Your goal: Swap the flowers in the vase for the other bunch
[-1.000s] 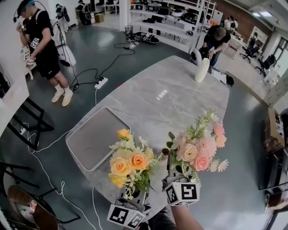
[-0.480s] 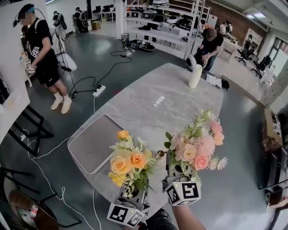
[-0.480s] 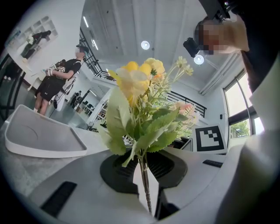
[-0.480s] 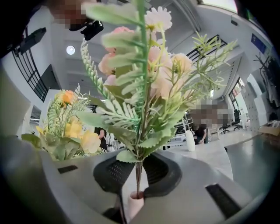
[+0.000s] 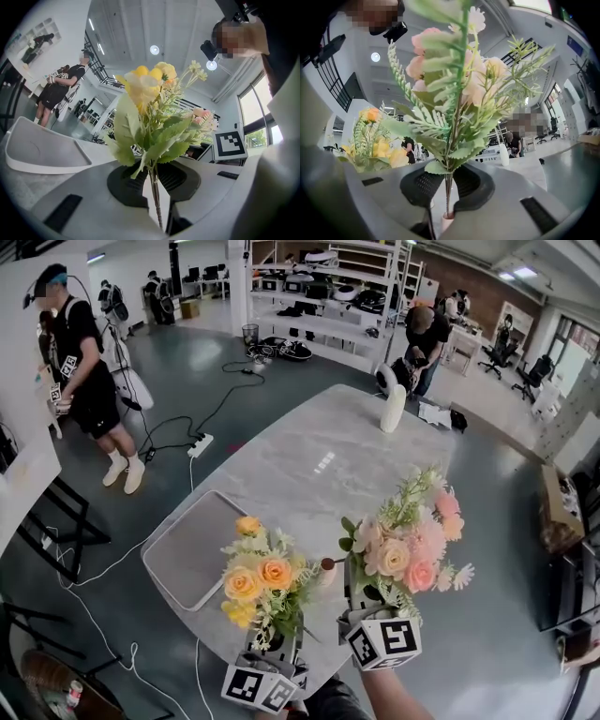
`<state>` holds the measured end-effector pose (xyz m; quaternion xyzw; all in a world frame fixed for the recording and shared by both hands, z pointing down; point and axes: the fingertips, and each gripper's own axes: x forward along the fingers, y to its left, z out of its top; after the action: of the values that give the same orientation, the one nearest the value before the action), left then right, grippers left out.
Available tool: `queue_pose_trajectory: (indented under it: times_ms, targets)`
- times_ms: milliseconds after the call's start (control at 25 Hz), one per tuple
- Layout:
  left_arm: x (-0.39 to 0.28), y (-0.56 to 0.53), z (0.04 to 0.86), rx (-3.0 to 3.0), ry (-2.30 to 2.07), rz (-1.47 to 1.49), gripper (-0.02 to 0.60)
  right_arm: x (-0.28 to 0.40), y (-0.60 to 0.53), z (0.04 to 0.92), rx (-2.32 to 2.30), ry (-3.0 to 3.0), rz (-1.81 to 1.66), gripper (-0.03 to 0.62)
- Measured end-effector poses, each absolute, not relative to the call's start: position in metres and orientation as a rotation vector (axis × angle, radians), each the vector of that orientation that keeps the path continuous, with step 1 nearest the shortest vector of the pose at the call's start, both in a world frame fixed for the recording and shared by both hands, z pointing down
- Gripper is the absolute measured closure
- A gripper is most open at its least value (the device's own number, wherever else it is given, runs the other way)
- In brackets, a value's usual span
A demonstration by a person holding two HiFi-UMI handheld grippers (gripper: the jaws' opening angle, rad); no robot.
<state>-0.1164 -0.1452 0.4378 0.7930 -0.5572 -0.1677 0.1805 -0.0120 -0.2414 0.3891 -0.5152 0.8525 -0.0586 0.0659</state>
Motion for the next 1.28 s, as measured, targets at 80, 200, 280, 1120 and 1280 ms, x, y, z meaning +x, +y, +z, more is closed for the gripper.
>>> queue_pose_trajectory:
  times_ms: [80, 200, 280, 1120, 1280]
  targets:
    - [-0.119, -0.145, 0.436, 2.246, -1.568, -0.474, 0.522, -0.012, -0.240, 0.384, -1.561, 2.564, -0.170, 0.525]
    - [-0.120, -0.144, 0.433, 2.264, -1.548, -0.470, 0.522, -0.011, -0.238, 0.378, -1.571, 2.553, -0.165, 0.525]
    - [-0.120, -0.144, 0.431, 2.272, -1.540, -0.469, 0.522, -0.009, -0.236, 0.375, -1.581, 2.544, -0.162, 0.525]
    - [-0.100, -0.146, 0.414, 2.326, -1.516, -0.504, 0.522, 0.062, -0.213, 0.363, -1.731, 2.467, -0.116, 0.523]
    - [-0.093, -0.146, 0.407, 2.342, -1.505, -0.510, 0.522, 0.081, -0.206, 0.362, -1.773, 2.442, -0.123, 0.523]
